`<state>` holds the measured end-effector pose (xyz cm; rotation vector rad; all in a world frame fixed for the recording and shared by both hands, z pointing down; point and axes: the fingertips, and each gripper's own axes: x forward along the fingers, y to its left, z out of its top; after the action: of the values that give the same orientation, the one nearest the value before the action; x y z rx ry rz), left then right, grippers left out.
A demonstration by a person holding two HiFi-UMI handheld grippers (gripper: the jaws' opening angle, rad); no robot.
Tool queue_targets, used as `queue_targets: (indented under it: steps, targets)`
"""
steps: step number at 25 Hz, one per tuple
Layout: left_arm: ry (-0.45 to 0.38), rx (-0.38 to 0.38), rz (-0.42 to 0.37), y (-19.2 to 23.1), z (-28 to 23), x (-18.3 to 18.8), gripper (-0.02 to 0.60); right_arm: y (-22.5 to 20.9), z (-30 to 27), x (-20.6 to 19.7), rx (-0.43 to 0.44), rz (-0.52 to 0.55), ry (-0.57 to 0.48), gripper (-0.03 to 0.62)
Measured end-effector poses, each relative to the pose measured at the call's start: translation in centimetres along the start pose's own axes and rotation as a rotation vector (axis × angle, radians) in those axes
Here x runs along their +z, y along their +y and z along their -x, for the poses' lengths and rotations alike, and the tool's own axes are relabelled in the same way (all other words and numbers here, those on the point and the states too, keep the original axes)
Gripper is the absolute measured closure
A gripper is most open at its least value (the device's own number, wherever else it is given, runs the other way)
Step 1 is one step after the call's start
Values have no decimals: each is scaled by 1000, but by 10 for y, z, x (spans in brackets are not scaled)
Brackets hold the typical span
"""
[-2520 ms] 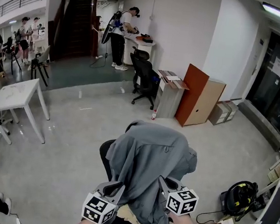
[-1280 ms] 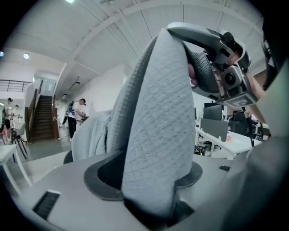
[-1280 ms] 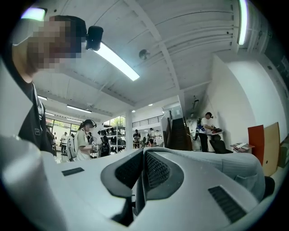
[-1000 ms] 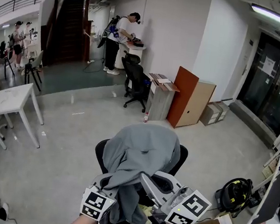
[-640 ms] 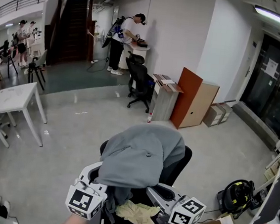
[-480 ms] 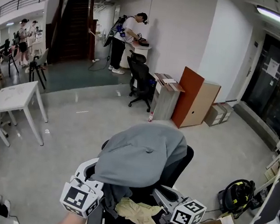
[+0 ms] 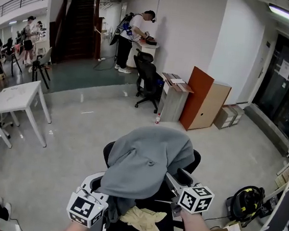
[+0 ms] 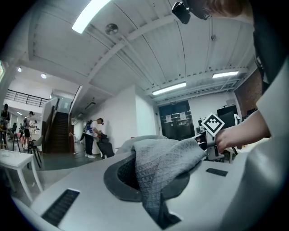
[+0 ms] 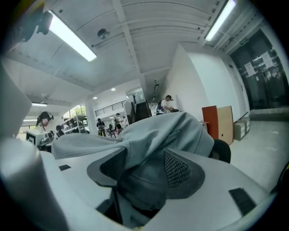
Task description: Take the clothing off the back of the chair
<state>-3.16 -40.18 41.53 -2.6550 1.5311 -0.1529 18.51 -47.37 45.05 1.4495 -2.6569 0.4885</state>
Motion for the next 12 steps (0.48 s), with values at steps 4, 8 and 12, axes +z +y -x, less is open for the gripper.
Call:
queue_targets:
  steps: [4, 8, 12]
  targets:
    - [47, 24, 21, -7, -9, -18, 555, -19, -21, 9, 32, -64, -8, 276]
    - [85, 54, 45, -20, -17, -35, 555, -37, -42, 12, 53, -85, 15, 267]
    - [118, 90, 59, -32, -25, -46, 555, -57, -64, 6, 74, -123, 60, 255]
